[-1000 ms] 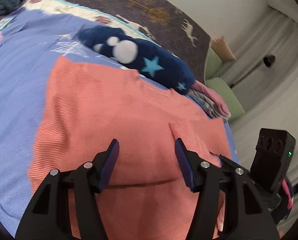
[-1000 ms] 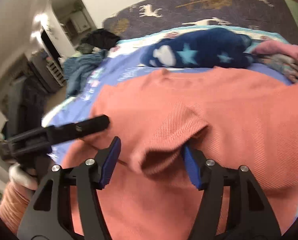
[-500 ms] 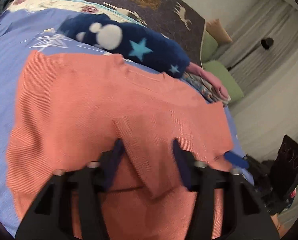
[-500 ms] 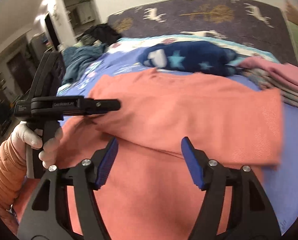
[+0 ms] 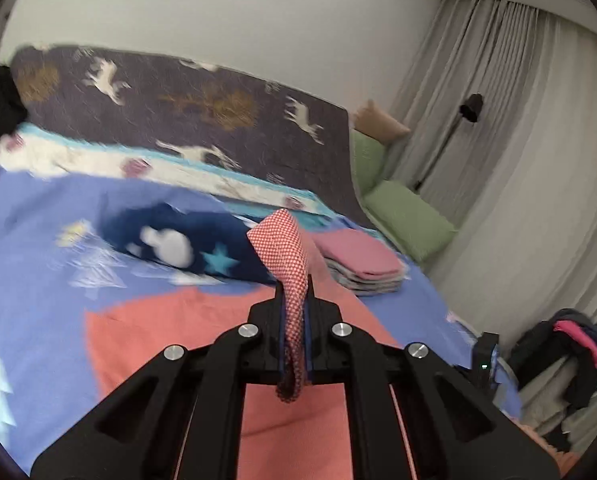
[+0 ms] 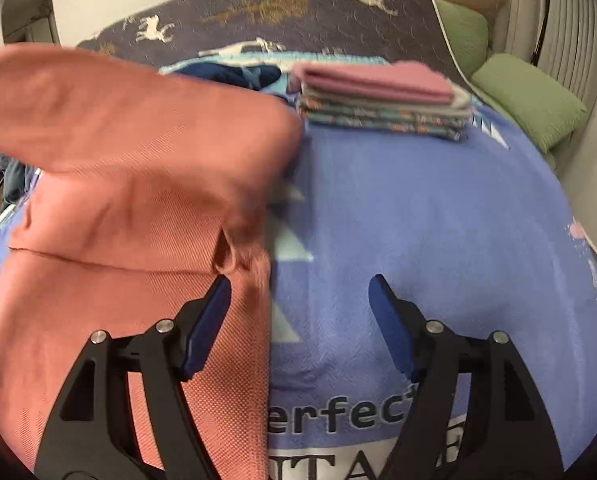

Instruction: Fold small clothes

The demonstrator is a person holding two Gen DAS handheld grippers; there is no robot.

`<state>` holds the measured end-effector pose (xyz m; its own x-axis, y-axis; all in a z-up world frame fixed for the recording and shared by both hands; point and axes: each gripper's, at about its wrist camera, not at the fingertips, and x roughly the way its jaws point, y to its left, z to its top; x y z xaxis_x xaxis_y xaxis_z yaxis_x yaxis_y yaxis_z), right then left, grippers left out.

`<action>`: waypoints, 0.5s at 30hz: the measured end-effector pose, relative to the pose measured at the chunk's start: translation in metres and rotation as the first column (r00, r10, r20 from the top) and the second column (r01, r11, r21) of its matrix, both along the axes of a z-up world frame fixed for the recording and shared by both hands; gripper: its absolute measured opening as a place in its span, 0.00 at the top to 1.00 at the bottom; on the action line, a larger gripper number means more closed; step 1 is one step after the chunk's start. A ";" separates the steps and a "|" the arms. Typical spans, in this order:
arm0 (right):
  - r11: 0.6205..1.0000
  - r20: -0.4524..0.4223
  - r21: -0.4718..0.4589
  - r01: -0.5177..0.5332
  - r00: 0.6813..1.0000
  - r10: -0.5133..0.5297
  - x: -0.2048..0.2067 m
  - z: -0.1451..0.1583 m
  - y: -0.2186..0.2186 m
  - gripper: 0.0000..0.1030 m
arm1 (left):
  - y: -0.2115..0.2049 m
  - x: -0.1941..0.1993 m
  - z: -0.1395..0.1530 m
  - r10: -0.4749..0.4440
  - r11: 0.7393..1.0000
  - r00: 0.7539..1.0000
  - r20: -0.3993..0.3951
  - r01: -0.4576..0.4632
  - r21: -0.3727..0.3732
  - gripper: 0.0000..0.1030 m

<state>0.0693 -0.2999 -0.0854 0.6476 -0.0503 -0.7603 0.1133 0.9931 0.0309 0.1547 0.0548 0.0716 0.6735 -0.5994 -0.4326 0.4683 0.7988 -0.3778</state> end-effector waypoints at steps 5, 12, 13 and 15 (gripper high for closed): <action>1.000 -0.016 0.016 -0.017 1.000 0.017 0.006 -0.007 0.008 0.29 | 0.034 0.019 -0.047 0.102 0.992 0.986 -0.131 -0.090 0.091 0.89; 0.999 0.029 0.032 -0.035 0.999 0.034 0.002 0.008 0.016 0.29 | 0.073 0.030 -0.122 0.331 0.926 0.913 -0.238 -0.267 0.266 0.57; 0.999 0.038 0.036 -0.041 0.998 0.040 0.002 0.011 0.018 0.29 | 0.072 0.030 -0.128 0.332 0.925 0.910 -0.248 -0.263 0.272 0.53; 0.997 0.046 0.032 -0.070 0.997 0.069 0.005 0.015 0.027 0.29 | 0.069 0.028 -0.136 0.327 0.923 0.909 -0.260 -0.248 0.293 0.48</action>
<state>0.0745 -0.2732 -0.0703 0.6819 0.0210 -0.7311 0.0420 0.9968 0.0679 0.1831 0.1237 -0.0646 0.6157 -0.2460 -0.7486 0.1006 0.9668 -0.2350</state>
